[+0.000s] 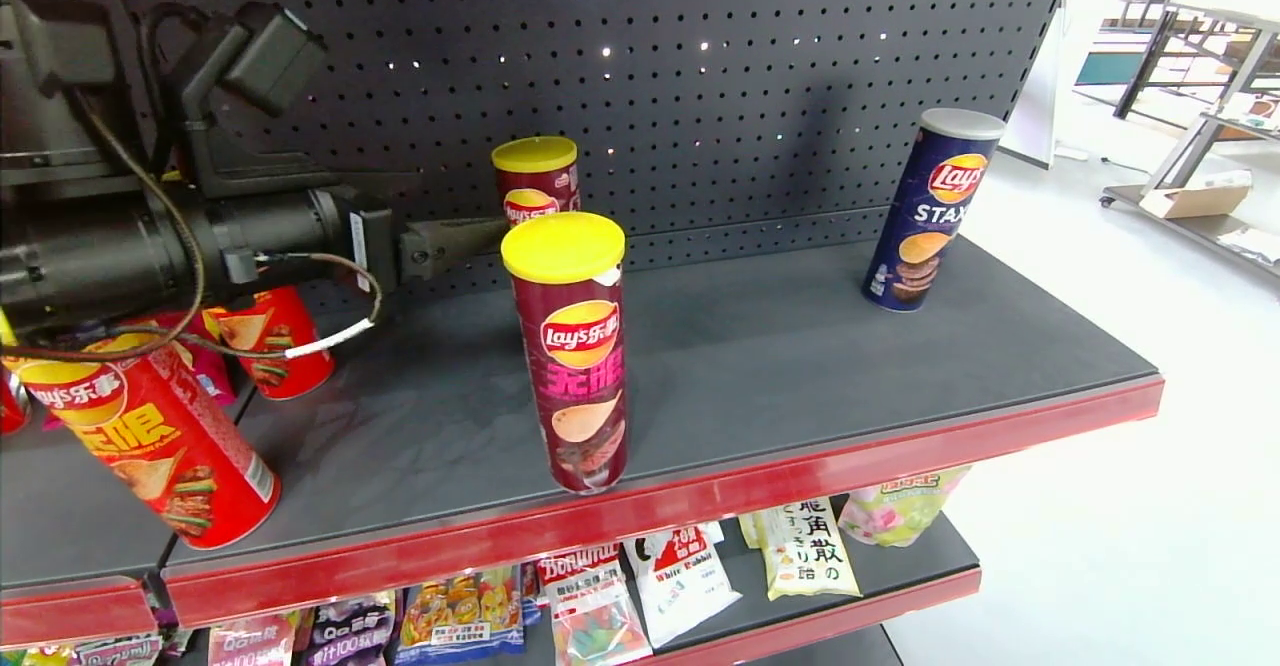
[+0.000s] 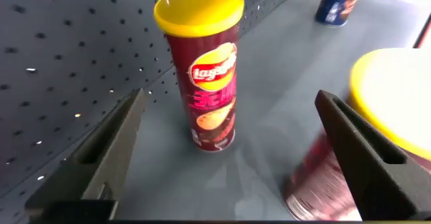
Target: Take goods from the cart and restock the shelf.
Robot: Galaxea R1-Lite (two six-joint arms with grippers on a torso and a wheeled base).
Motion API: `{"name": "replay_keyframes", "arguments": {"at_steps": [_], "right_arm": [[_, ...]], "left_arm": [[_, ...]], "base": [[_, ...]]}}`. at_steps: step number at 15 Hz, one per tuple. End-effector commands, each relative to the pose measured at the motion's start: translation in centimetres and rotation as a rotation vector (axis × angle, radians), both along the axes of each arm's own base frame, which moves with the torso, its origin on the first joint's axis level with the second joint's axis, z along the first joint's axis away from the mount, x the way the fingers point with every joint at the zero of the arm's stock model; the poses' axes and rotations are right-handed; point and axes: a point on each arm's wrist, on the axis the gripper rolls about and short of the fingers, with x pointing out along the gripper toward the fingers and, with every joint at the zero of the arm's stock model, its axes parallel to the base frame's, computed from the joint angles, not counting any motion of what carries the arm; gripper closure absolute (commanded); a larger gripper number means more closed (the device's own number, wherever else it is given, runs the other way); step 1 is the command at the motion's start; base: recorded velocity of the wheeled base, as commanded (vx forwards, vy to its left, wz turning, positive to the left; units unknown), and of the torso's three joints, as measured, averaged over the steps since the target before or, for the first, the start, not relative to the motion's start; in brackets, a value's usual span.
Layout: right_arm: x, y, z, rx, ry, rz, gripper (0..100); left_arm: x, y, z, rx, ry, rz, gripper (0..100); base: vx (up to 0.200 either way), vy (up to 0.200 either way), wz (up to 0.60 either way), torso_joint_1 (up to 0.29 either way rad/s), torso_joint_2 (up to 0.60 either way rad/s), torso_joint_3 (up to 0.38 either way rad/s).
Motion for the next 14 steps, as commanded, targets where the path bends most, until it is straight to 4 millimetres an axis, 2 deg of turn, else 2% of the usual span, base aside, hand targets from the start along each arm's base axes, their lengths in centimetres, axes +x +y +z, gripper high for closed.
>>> {"name": "replay_keyframes", "arguments": {"at_steps": [1, 2, 4, 5, 6, 11, 14], "right_arm": [[0.0, 0.0, 0.0, 0.0, -0.001, 0.002, 0], [0.0, 0.0, 0.0, 0.0, -0.001, 0.001, 0], [0.0, 0.0, 0.0, 0.0, -0.001, 0.001, 0], [0.0, 0.0, 0.0, 0.0, -0.001, 0.002, 0], [0.0, 0.0, 0.0, 0.0, 0.001, 0.002, 0], [0.0, 0.0, 0.0, 0.0, 0.001, 0.001, 0], [0.0, 0.0, 0.0, 0.0, -0.001, 0.001, 0]], "left_arm": [[-3.3, 1.1, 1.5, -0.024, -0.069, 0.001, 0], [-3.9, 1.3, 1.7, -0.028, -0.079, 0.001, 0], [-7.0, 2.4, 2.1, -0.05, -0.113, 0.002, 0], [-7.8, 2.7, 2.1, -0.058, -0.122, 0.002, 0], [-10.3, 3.5, 1.7, -0.071, -0.142, 0.004, 0], [-19.2, 6.6, -0.2, -0.102, -0.191, 0.019, 0], [-25.3, 8.8, -2.7, -0.113, -0.182, 0.101, 0]], "base": [[0.0, 0.0, 0.0, 0.0, 0.0, 0.0], [0.0, 0.0, 0.0, 0.0, 0.0, 0.0], [0.0, 0.0, 0.0, 0.0, 0.0, 0.0], [0.0, 0.0, 0.0, 0.0, 0.0, 0.0], [0.0, 0.0, 0.0, 0.0, 0.0, 0.0], [0.0, 0.0, 0.0, 0.0, 0.0, 0.0], [0.0, 0.0, 0.0, 0.0, 0.0, 0.0]]}}
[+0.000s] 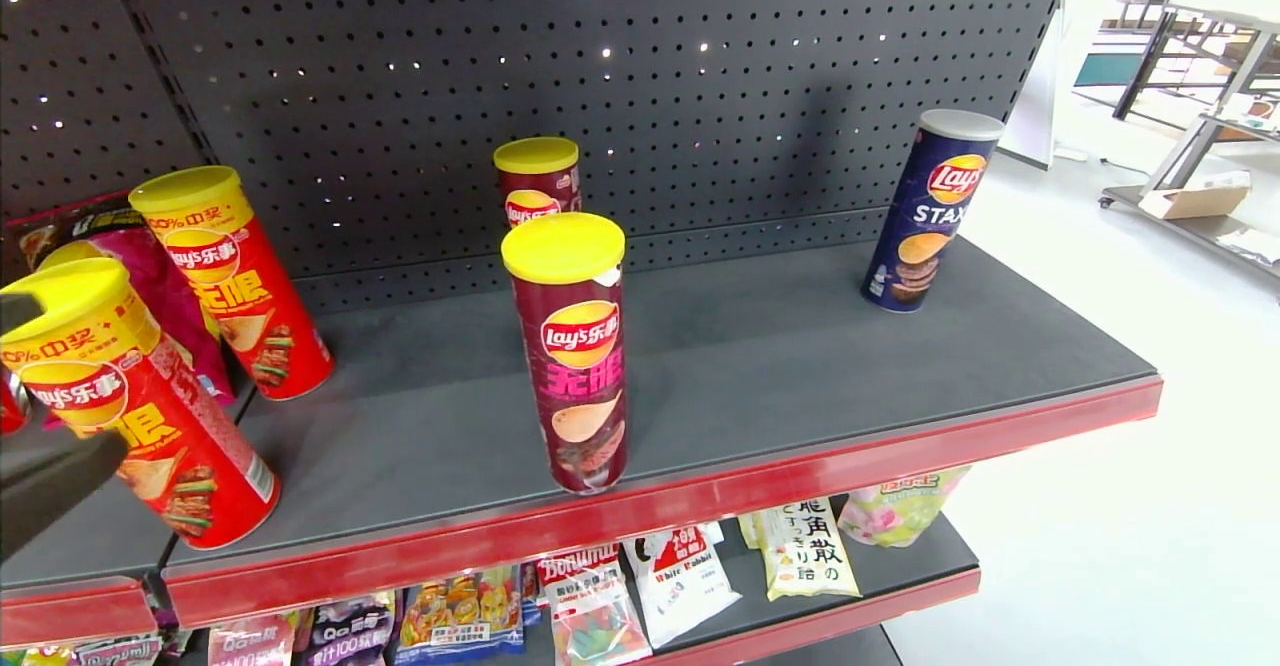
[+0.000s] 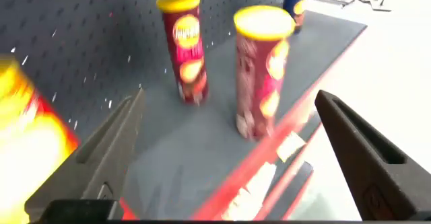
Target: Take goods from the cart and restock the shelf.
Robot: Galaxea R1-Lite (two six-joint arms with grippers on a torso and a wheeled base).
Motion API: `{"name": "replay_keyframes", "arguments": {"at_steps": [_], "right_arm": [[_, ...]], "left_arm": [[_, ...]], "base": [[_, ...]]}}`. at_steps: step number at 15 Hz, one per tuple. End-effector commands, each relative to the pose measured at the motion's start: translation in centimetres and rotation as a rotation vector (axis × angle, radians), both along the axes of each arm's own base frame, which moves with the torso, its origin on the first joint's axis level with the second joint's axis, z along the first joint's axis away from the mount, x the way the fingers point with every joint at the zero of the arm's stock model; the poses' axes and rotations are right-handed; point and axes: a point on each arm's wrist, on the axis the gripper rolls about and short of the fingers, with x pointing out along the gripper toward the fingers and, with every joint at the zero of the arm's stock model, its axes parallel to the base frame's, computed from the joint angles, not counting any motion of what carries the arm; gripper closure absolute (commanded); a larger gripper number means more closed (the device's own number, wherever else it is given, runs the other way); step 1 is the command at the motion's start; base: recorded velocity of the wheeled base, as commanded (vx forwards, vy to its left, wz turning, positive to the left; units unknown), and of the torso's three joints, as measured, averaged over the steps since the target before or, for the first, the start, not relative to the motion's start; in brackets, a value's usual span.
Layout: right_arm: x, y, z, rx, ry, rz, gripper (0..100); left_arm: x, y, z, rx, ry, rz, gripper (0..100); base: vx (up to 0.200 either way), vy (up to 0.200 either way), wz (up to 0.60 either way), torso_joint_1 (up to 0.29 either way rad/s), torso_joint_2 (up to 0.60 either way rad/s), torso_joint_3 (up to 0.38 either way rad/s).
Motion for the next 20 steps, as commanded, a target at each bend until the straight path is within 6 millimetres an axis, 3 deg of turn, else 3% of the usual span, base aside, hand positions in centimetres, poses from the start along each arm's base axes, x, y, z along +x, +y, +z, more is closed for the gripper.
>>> {"name": "replay_keyframes", "arguments": {"at_steps": [1, 4, 8, 11, 15, 17, 20], "right_arm": [[0.0, 0.0, 0.0, -0.001, -0.002, 0.002, 0], [0.0, 0.0, 0.0, -0.001, -0.002, 0.0, 0], [0.0, 0.0, 0.0, -0.001, -0.002, 0.002, 0], [0.0, 0.0, 0.0, -0.001, 0.0, 0.0, 0], [0.0, 0.0, 0.0, -0.001, 0.0, 0.002, 0], [0.0, 0.0, 0.0, -0.002, 0.0, 0.002, 0], [0.0, 0.0, 0.0, -0.002, 0.0, 0.0, 0]], "left_arm": [[-7.5, 2.5, -2.8, -0.03, -0.052, 0.133, 0], [-12.0, 3.9, -7.2, -0.007, 0.095, 0.349, 0], [-13.7, 3.7, -10.6, -0.068, 0.305, 0.602, 0], [-13.1, 3.7, -11.8, -0.06, 0.348, 0.692, 0], [-12.7, 2.2, -11.5, -0.075, 0.388, 0.881, 0], [-13.0, 2.2, -12.7, -0.085, 0.373, 0.887, 0], [-10.8, 2.3, -14.2, -0.187, 0.332, 0.878, 0]], "base": [[0.0, 0.0, 0.0, 0.0, 0.0, 0.0], [0.0, 0.0, 0.0, 0.0, 0.0, 0.0], [0.0, 0.0, 0.0, 0.0, 0.0, 0.0], [0.0, 0.0, 0.0, 0.0, 0.0, 0.0], [0.0, 0.0, 0.0, 0.0, 0.0, 0.0], [0.0, 0.0, 0.0, 0.0, 0.0, 0.0], [0.0, 0.0, 0.0, 0.0, 0.0, 0.0]]}}
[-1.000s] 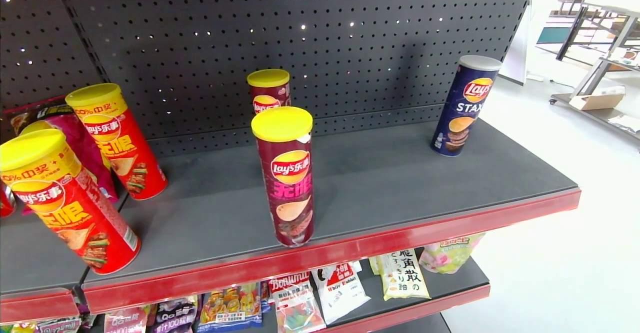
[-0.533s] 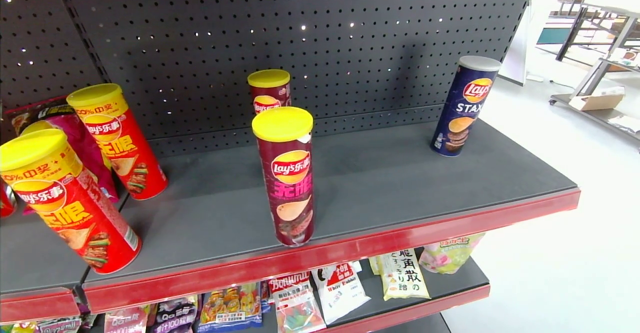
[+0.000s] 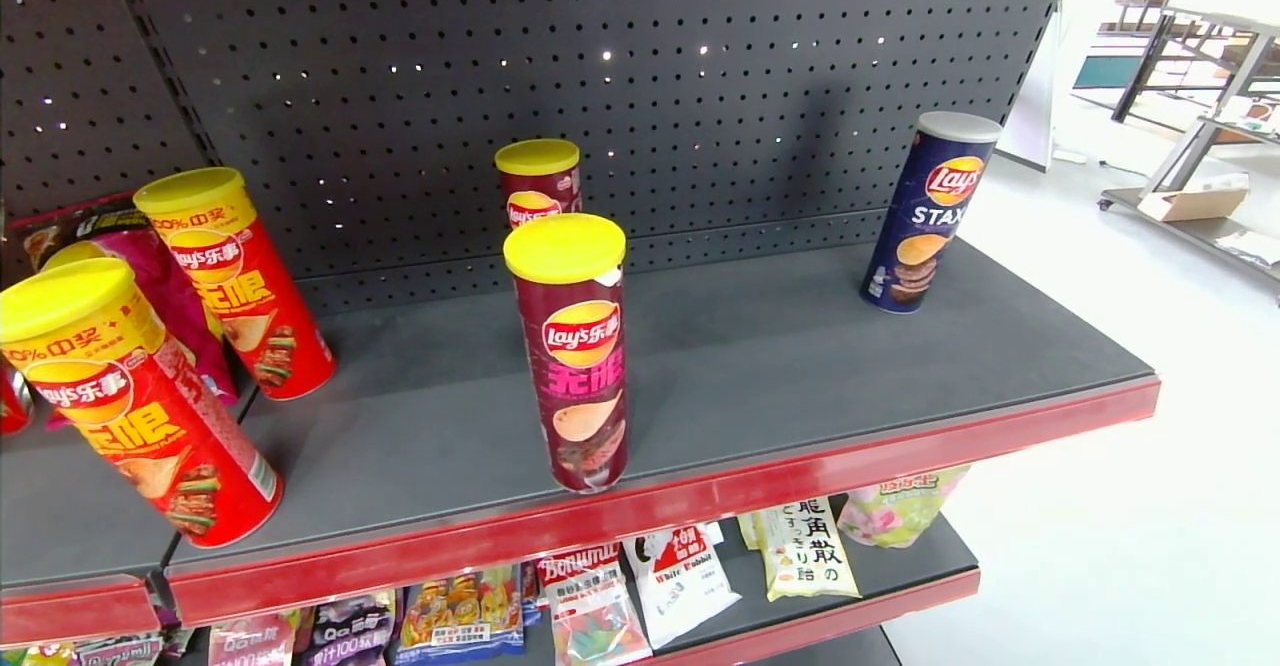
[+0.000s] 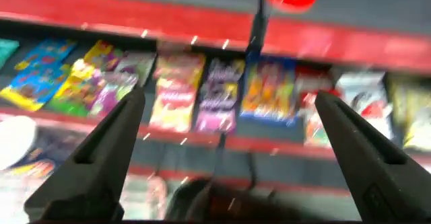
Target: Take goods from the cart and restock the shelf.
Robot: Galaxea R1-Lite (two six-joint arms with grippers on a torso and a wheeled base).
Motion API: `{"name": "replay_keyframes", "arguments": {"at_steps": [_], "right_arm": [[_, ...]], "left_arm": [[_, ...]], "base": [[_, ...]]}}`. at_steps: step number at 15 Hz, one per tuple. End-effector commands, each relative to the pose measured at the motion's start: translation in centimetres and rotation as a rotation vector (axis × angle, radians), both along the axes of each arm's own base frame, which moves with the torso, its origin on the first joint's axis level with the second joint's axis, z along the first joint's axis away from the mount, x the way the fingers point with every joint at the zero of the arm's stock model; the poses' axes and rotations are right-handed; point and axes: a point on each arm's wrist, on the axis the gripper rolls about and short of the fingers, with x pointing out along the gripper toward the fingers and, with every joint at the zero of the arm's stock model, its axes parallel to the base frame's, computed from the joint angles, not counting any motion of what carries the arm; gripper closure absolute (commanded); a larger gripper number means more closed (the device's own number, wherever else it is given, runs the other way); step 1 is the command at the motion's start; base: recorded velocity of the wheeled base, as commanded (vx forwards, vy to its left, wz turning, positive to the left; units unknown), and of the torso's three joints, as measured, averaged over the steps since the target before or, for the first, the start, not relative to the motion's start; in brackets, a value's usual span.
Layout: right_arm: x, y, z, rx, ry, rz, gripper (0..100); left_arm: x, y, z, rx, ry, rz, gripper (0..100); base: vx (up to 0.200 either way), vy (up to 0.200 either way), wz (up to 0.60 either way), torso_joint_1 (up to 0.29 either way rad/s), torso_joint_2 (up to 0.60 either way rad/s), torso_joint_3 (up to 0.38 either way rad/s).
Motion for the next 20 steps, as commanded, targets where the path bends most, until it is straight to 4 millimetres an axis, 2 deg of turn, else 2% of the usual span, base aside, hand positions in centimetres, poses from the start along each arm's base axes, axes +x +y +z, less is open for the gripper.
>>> {"name": "replay_keyframes", "arguments": {"at_steps": [1, 5, 6, 13, 14, 15, 16, 17, 18, 19, 20], "right_arm": [[0.0, 0.0, 0.0, 0.001, -0.001, 0.002, 0], [0.0, 0.0, 0.0, 0.001, -0.001, 0.002, 0], [0.0, 0.0, 0.0, 0.002, -0.002, 0.0, 0], [0.0, 0.0, 0.0, -0.015, -0.006, 0.005, 0], [-0.2, 0.0, 1.3, -0.015, -0.032, 0.031, 0], [1.1, 0.0, 7.6, 0.037, 0.006, 0.061, 0], [2.5, 0.1, 11.0, 0.092, 0.029, 0.076, 0], [4.1, 0.2, 12.4, 0.037, 0.073, 0.105, 0], [4.8, 0.3, 12.5, 0.001, 0.095, 0.107, 0], [8.3, 0.5, 13.1, -0.105, 0.202, 0.116, 0], [10.2, 0.6, 13.3, -0.107, 0.253, 0.123, 0]], "left_arm": [[2.1, 0.1, -1.9, -0.011, -0.06, 0.001, 0], [4.7, 0.1, -4.7, 0.102, -0.16, -0.103, 0], [4.9, 0.1, -5.0, 0.121, -0.174, -0.117, 0], [5.1, -0.1, -5.6, 0.116, -0.183, -0.234, 0], [5.1, -0.1, -5.7, 0.128, -0.177, -0.24, 0], [5.1, -0.1, -5.7, 0.15, -0.172, -0.252, 0], [5.1, -0.1, -5.6, 0.152, -0.171, -0.263, 0], [5.0, -0.1, -5.7, 0.152, -0.18, -0.279, 0], [5.0, -0.1, -5.7, 0.153, -0.188, -0.285, 0], [4.5, 0.0, -5.8, 0.161, -0.251, -0.317, 0], [4.4, 0.0, -5.8, 0.16, -0.266, -0.32, 0]], "base": [[0.0, 0.0, 0.6, 0.007, 0.0, 0.007], [0.0, 0.0, 0.6, 0.007, 0.01, -0.005], [0.0, 0.0, 0.6, 0.002, 0.0, -0.002], [0.0, 0.0, 0.0, 0.0, 0.0, 0.0], [0.0, 0.0, 0.0, 0.0, 0.0, 0.0], [0.0, 0.0, 0.0, 0.0, 0.0, 0.0], [0.0, 0.0, 0.0, 0.0, 0.0, 0.0], [0.0, 0.0, 0.0, 0.0, 0.0, 0.0], [0.0, 0.0, 0.0, 0.0, 0.0, 0.0], [0.0, 0.0, 0.0, 0.0, 0.0, 0.0], [0.0, 0.0, 0.0, 0.0, 0.0, 0.0]]}}
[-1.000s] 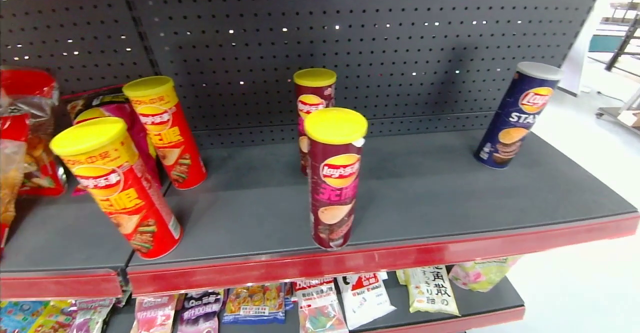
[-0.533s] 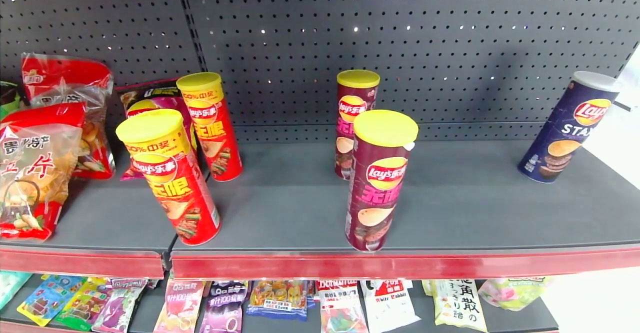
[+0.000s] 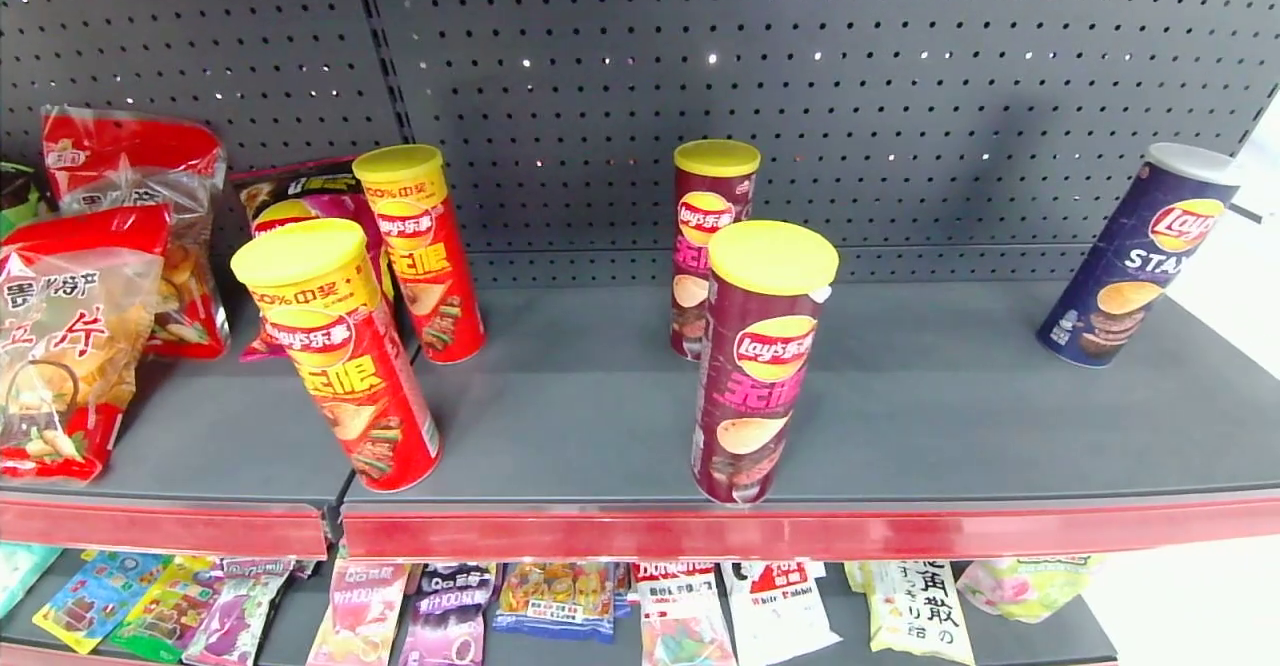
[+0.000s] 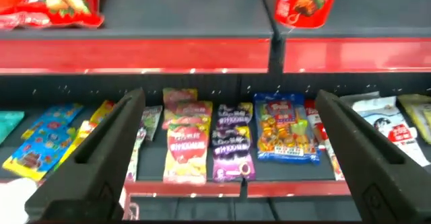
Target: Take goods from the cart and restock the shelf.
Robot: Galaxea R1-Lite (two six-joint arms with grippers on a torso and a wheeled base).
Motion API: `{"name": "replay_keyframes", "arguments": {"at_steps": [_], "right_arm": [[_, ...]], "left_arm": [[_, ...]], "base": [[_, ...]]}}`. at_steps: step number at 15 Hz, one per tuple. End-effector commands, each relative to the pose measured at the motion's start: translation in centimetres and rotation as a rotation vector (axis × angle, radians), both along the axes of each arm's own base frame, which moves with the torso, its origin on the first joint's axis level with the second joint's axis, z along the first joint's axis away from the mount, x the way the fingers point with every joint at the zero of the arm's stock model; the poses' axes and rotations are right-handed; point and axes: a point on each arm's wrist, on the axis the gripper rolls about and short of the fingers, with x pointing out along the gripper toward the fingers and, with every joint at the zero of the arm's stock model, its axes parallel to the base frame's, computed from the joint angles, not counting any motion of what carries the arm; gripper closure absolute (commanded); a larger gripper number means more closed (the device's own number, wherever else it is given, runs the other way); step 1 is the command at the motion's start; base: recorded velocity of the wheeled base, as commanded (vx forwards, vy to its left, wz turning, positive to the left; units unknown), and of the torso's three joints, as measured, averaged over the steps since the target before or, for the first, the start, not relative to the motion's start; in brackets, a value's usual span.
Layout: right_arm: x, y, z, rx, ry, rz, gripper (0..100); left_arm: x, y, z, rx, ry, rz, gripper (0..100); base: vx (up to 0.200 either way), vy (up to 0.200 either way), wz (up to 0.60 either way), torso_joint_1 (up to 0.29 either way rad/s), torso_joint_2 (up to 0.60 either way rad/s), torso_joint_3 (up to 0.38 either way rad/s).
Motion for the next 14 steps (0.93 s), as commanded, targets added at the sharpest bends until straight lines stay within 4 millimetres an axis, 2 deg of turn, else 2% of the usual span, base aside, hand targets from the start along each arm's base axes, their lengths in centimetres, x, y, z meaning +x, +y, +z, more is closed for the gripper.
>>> {"name": "replay_keyframes", "arguments": {"at_steps": [1, 2, 4, 6, 10, 14], "right_arm": [[9.6, 0.9, 3.6, -0.102, 0.273, 0.083, 0], [10.8, 1.5, 3.2, -0.109, 0.315, 0.122, 0], [15.4, 2.9, 2.8, -0.126, 0.331, 0.151, 0], [17.6, 4.4, 2.3, -0.156, 0.351, 0.142, 0], [19.1, 7.3, 0.6, -0.152, 0.444, 0.213, 0], [20.2, 8.6, -0.1, -0.147, 0.482, 0.24, 0]], "left_arm": [[-0.4, 0.0, -0.1, -0.001, -0.049, -0.022, 0], [-0.4, 0.0, -0.1, 0.001, -0.049, -0.02, 0], [-0.4, 0.1, -0.1, 0.003, -0.049, -0.017, 0], [-0.4, 0.1, -0.1, 0.001, -0.049, -0.017, 0], [-0.4, 0.1, -0.1, 0.003, -0.049, -0.017, 0], [-0.4, 0.1, -0.1, 0.001, -0.049, -0.017, 0]], "base": [[0.0, 0.0, 0.0, 0.0, 0.0, 0.0], [0.0, 0.0, 0.0, 0.0, 0.0, 0.0], [0.0, 0.0, 0.0, 0.0, 0.0, 0.0], [0.0, 0.0, 0.0, 0.0, 0.0, 0.0], [0.0, 0.0, 0.0, 0.0, 0.0, 0.0], [0.0, 0.0, 0.0, 0.0, 0.0, 0.0]]}}
